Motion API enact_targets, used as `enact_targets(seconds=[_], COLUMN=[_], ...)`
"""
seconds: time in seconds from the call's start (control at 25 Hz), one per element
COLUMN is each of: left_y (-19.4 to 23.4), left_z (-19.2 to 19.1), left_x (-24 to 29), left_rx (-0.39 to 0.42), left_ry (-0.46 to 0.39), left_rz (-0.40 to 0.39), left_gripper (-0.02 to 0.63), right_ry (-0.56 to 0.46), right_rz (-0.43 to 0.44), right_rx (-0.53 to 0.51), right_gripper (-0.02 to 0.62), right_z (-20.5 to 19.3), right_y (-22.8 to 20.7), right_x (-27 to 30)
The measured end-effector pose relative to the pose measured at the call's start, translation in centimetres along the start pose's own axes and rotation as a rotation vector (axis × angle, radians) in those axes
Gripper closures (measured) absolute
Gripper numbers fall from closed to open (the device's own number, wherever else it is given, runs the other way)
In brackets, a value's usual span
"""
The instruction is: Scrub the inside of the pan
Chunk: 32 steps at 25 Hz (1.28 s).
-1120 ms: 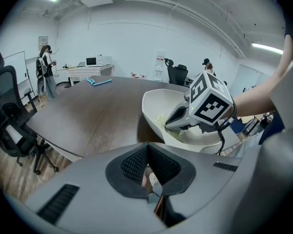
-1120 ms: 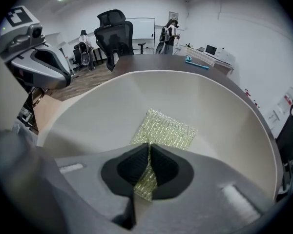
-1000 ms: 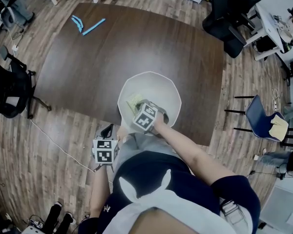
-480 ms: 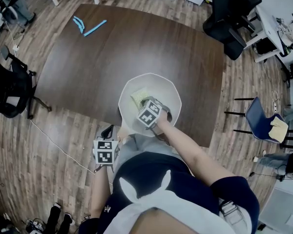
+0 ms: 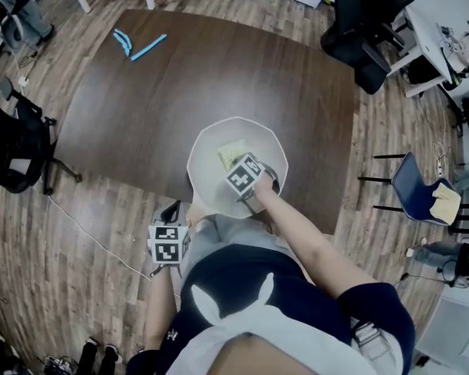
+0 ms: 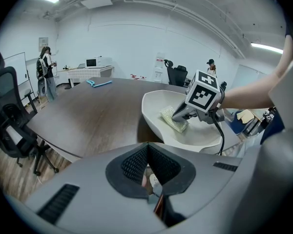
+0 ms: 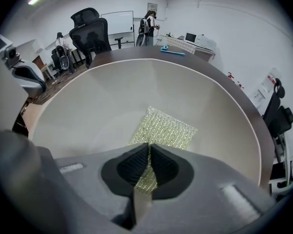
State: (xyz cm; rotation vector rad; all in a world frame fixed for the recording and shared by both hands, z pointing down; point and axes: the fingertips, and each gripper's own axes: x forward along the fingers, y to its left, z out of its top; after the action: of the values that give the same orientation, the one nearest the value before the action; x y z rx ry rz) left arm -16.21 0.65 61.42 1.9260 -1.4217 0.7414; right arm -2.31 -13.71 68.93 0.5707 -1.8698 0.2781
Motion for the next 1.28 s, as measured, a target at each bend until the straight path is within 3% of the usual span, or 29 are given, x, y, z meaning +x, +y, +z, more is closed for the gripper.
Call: enact_targets(seconds=[0.48,0.56,0.6,0.84,1.12,1.24,1.28], left_y=[-0.3,-0.2,-0.1,0.4,0.7,0.0,-0.3], left_z=[0.1,0.4,0.5,2.0,5.0,5.8,6.0], left_x=[-0.5,-0.6,-0.6,-2.1,-4.4,-5.0,-5.2], left_rx=[0.001,-0.005,-0.008,-0.037,-0.062,-0.069,-0.073], left_ry=[-0.006,-0.010,-0.014,-0.057,-0.168,-0.195,-0.201], left_rz=[-0.013,-0.017,-0.017,-0.025,-0.045,-0.076,-0.088], left_gripper=[0.604,0.603,0.604,0.604,0.604,0.603,0.604], right_ry=[0.043,0.041,0.022,-0.106,-0.294,-0.404,-0.445], right_rz=[0.107,0.131,0.127,0.168,0.365,0.433,0.452], right_rx=[0.196,0.255,0.269,0.357,0.526,0.566,0.580], right_gripper=[0.577,0.525,0.500,0.499,0.502,0.527,0.591], right_z=[-1.8,-1.7,-1.3,0.4,1.9,3.1,3.5], right_y=[1.2,1.3,0.9,0.2,2.2,3.7,4.2], right_x=[-0.8,-1.1,-1.3,-5.3,-10.9,-13.4,-14.2])
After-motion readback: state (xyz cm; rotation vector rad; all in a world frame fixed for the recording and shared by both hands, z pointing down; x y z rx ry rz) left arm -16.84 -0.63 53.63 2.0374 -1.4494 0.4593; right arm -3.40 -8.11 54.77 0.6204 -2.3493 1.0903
